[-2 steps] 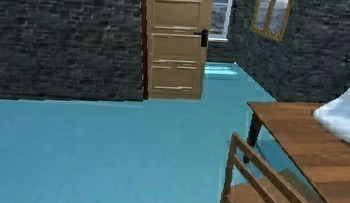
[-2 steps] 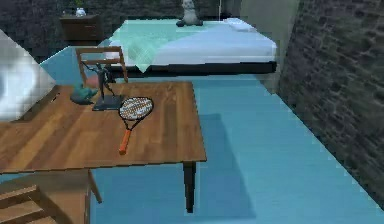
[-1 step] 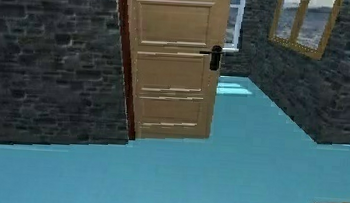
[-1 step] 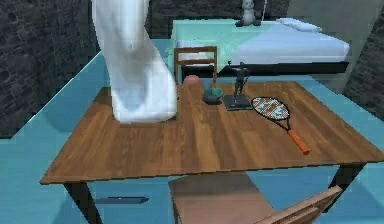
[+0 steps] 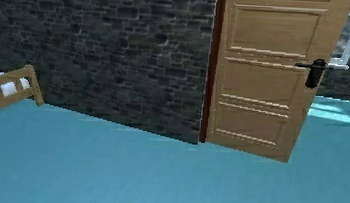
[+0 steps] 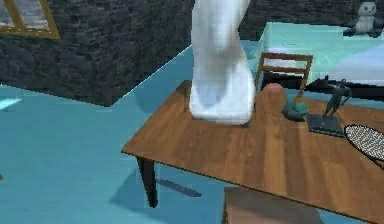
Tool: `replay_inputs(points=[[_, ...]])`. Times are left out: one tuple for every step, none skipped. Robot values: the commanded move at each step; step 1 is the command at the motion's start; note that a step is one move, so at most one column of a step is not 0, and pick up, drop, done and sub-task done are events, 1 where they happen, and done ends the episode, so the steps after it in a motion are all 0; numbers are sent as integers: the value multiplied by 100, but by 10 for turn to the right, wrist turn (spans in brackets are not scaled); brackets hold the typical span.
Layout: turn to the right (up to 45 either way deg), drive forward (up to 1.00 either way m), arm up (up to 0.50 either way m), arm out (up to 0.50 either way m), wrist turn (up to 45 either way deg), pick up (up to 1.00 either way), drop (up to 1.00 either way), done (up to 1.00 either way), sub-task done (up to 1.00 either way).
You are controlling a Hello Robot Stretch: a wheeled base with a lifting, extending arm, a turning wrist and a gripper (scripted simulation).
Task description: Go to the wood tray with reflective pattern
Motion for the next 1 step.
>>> replay_inputs(points=[[0,5,0,0,0,0,0,0,0]])
